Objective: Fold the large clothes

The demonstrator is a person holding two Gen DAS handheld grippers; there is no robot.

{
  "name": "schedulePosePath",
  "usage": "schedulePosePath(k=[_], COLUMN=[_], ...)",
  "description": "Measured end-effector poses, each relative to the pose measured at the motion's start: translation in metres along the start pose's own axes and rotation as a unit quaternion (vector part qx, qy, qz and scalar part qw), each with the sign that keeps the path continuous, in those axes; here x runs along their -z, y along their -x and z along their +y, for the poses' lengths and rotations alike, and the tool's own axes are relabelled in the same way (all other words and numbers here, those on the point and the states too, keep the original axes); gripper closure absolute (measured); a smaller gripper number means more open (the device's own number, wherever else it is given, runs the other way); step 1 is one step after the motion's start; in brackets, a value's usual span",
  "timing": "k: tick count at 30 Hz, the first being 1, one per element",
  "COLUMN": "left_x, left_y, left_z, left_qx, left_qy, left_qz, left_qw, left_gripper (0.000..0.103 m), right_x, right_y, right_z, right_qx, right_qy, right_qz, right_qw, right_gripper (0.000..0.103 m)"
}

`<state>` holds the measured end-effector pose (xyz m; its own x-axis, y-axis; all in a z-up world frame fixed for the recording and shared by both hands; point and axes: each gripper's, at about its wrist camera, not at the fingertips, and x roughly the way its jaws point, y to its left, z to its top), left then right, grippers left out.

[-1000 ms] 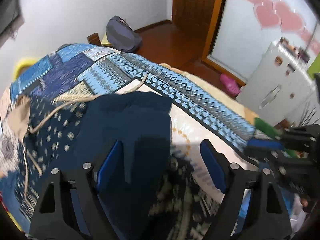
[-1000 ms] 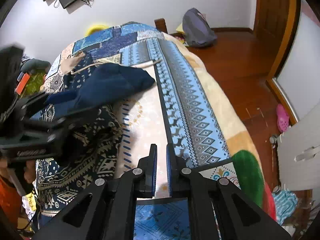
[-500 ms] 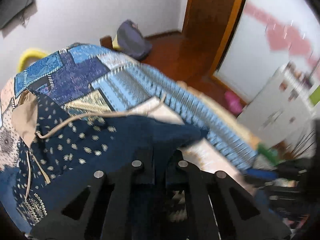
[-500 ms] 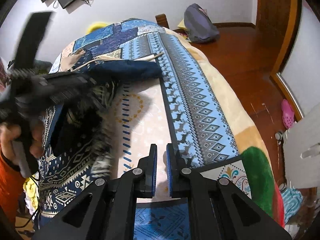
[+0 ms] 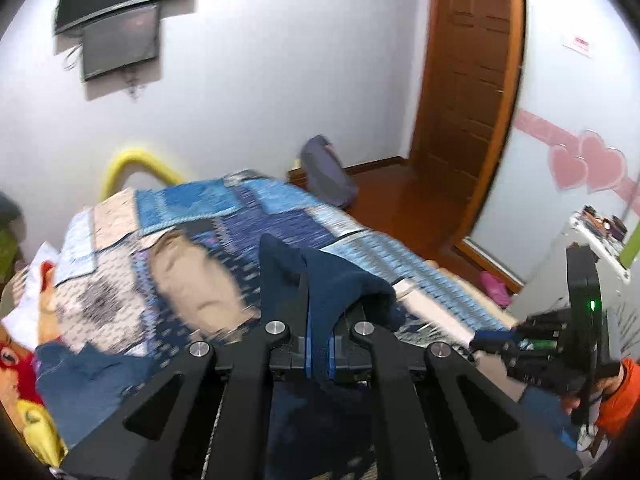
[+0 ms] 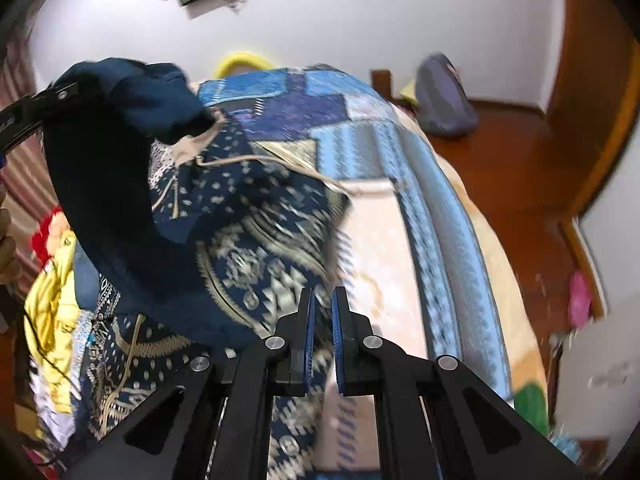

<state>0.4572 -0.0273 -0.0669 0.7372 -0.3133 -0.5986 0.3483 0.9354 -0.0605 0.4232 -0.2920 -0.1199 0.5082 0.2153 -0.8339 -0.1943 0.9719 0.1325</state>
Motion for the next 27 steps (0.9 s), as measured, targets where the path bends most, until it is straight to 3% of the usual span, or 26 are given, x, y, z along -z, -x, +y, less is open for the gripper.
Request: schedulePosePath(k=[3, 7, 14, 16, 17, 19, 20, 24, 27], left_x=[0.028, 0.09, 0.191, 0.212, 0.218, 0.224, 0.225, 0.219, 0.205], left_y=[0.004, -0.003, -0.029, -0.029, -0.027, -0.023, -0.022, -0.013, -0.01], left_z=[0.03, 0.067, 0.102, 0.106, 0.107, 0.11, 0.11, 0.1, 0.081], left_qx=[-0.021, -0.035, -0.041, -0.05, -0.051, -0.062, -0.071, -0.082, -0.086], left_qy=[0.02, 0.055, 0.105, 0.11, 0.11, 0.112, 0.11, 0.089, 0.051], left_qz=[0.016, 0.068, 0.179, 0.195, 0.191, 0.188, 0.195, 0.209, 0.199], left_qw=[0.9995, 0.9956, 0.9773, 0.9733, 0.9739, 0.9737, 0.972, 0.9704, 0.9749], left_gripper=[0.099, 0.099, 0.095, 0.086, 0.083, 0.064, 0.059, 0.049, 0.047], right_x=[-0.01, -0.001, 0.021, 0.024, 0.024, 0.027, 0.03, 0.038, 0.041], right_y=[-0.025, -0.076, -0.076, -0.076, -0.076, -0.075, -0.074, -0.068, -0.058], right_z=[0.021, 0.035, 0.046, 0.053, 0.055, 0.06, 0.061, 0.058, 0.056], right_qx=[0.001, 0.025, 0.058, 0.08, 0.088, 0.105, 0.113, 0.125, 0.119], right_qy=[0.036, 0.081, 0.134, 0.15, 0.157, 0.176, 0.185, 0.192, 0.179], right_qz=[0.017, 0.075, 0.029, 0.027, 0.027, 0.026, 0.026, 0.034, 0.033], right_qw=[0.999, 0.994, 0.989, 0.985, 0.983, 0.978, 0.976, 0.973, 0.976], right_gripper=[0.098, 0.098, 0.098, 0.099, 0.099, 0.098, 0.098, 0.098, 0.098])
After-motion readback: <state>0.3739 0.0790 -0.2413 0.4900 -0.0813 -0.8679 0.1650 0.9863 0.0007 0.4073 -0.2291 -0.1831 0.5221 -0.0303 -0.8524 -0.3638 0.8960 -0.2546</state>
